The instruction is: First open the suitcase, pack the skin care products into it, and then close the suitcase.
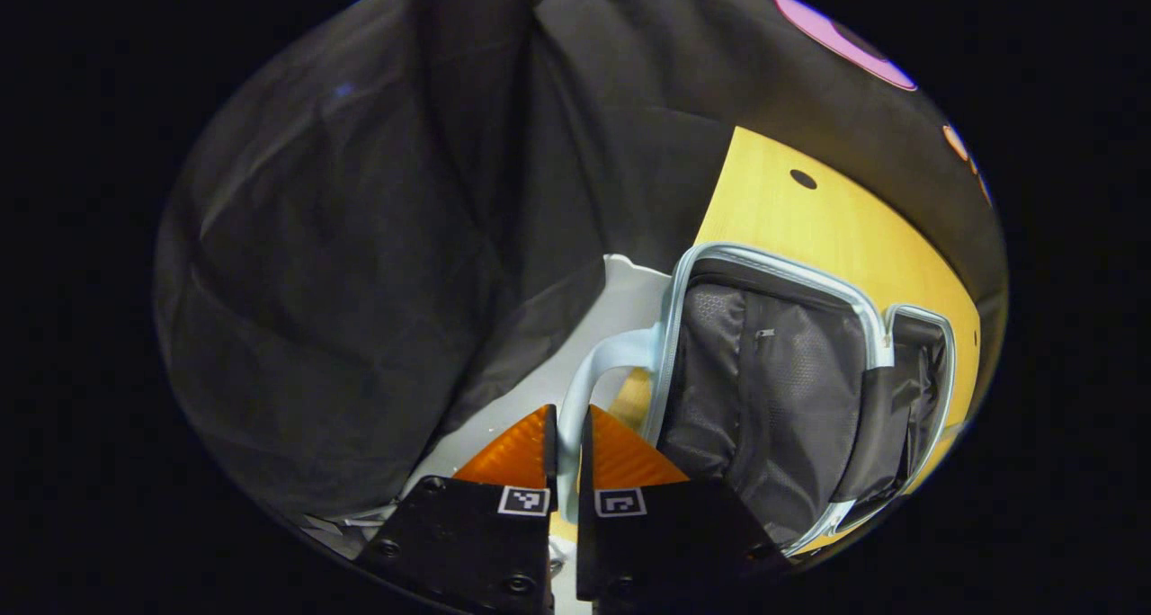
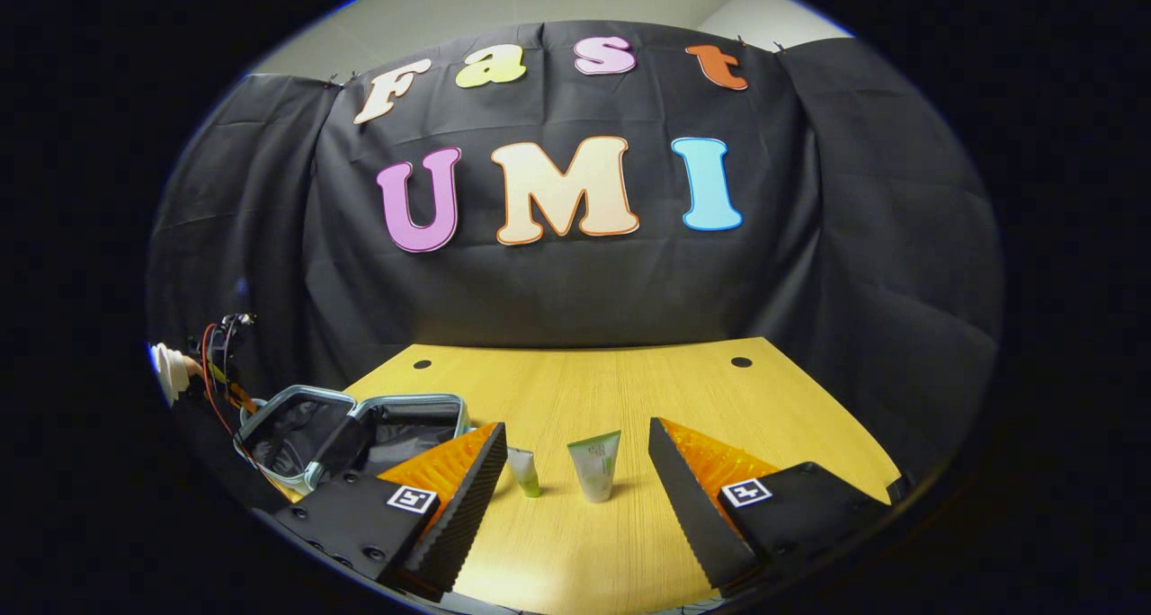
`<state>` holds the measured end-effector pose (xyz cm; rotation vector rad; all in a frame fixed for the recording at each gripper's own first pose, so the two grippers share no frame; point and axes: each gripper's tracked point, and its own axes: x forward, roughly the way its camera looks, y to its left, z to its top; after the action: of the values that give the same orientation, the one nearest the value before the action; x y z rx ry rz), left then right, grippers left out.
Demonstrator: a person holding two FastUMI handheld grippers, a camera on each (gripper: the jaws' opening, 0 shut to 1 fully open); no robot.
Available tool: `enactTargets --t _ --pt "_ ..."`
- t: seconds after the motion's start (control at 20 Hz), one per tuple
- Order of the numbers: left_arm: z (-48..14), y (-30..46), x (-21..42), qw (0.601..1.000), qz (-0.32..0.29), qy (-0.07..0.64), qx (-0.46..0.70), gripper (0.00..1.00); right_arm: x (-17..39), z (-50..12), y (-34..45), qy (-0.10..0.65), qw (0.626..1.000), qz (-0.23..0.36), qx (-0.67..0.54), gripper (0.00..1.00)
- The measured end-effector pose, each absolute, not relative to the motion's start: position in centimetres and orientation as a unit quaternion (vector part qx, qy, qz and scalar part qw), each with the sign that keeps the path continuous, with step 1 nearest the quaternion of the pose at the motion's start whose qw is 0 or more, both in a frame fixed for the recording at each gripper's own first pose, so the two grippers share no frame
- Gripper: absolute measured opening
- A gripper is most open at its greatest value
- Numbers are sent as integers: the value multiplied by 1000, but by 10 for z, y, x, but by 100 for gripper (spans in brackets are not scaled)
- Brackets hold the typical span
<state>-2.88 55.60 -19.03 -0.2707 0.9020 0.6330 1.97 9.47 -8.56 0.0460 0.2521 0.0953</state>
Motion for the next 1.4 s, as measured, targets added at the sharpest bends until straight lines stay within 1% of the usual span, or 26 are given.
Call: enactTargets --t 0.1,0.15,0.2,0.3,0.45,0.5,0.6,0.65,0.7,0.9,1.05,1.15,1.2,1.25,1.4 --pt "-198 564 -33 831 319 439 -123 10 23 -85 91 127 991 49 18 99" --pt "-197 563 -30 830 325 436 -124 13 25 -87 89 130 990 50 17 99" --pt "-195 561 -27 830 333 431 -122 13 25 -90 87 132 990 50 16 99" --pt "-183 555 -25 836 335 421 -106 22 28 -95 82 137 989 51 15 99" --pt "-143 526 -27 857 324 397 -58 92 33 -102 76 140 988 58 16 99" --pt "-131 508 -26 866 317 385 -41 97 34 -105 75 142 988 62 19 98" --pt "-109 466 -17 884 301 357 -19 98 37 -111 74 150 985 75 28 99" --pt "-101 443 -13 894 288 344 -19 97 38 -112 73 152 984 83 30 96" --pt "-95 414 -8 902 271 334 -23 98 38 -113 71 152 984 90 28 99" --pt "-81 293 6 931 212 294 -28 97 40 -122 62 162 980 118 20 99" --pt "-101 215 5 943 178 279 -7 97 42 -134 58 178 974 140 24 99" --pt "-114 166 6 951 143 276 -6 97 44 -140 55 186 970 155 19 99" --pt "-119 145 13 953 129 273 -5 92 45 -144 54 189 968 163 15 99" --pt "-122 129 16 955 119 271 -6 97 47 -146 53 193 966 172 12 99" --pt "-132 70 28 962 81 258 -32 97 52 -157 51 204 958 199 13 99"
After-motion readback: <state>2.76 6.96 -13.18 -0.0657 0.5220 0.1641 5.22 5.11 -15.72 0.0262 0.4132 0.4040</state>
